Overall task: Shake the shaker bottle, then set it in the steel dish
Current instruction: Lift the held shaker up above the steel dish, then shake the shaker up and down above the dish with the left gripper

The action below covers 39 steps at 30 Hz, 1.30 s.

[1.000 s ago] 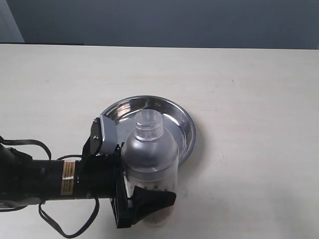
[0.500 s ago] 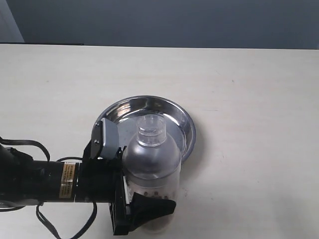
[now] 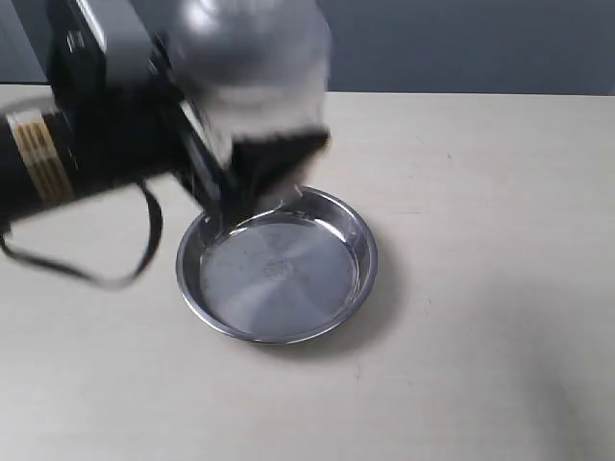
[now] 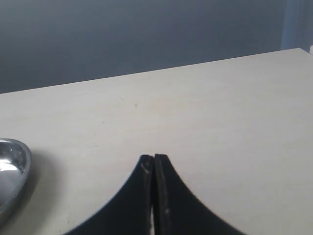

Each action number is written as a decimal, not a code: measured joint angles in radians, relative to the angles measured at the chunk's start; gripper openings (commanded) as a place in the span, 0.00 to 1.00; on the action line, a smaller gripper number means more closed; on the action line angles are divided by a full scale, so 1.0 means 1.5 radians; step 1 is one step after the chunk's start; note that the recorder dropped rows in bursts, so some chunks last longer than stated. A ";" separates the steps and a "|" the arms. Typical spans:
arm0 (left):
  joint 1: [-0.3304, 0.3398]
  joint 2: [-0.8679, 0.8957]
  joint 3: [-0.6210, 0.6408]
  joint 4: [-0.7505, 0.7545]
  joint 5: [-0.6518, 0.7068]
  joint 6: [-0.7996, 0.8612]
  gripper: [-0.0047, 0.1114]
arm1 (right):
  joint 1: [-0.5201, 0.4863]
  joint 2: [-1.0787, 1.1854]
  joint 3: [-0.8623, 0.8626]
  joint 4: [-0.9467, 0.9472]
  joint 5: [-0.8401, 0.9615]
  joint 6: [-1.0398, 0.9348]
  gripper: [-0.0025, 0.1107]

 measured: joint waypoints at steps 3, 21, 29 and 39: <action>0.009 -0.006 -0.044 -0.175 0.126 0.035 0.04 | 0.000 0.000 0.000 0.000 0.000 0.000 0.01; -0.059 0.088 -0.024 -0.207 0.286 0.007 0.04 | 0.000 0.000 0.000 0.000 0.000 0.000 0.01; -0.079 0.115 0.000 -0.214 0.168 -0.029 0.04 | 0.000 0.000 0.000 0.000 0.000 0.000 0.01; -0.083 0.114 -0.019 -0.159 0.165 -0.083 0.04 | 0.000 0.000 0.000 0.000 0.000 0.000 0.01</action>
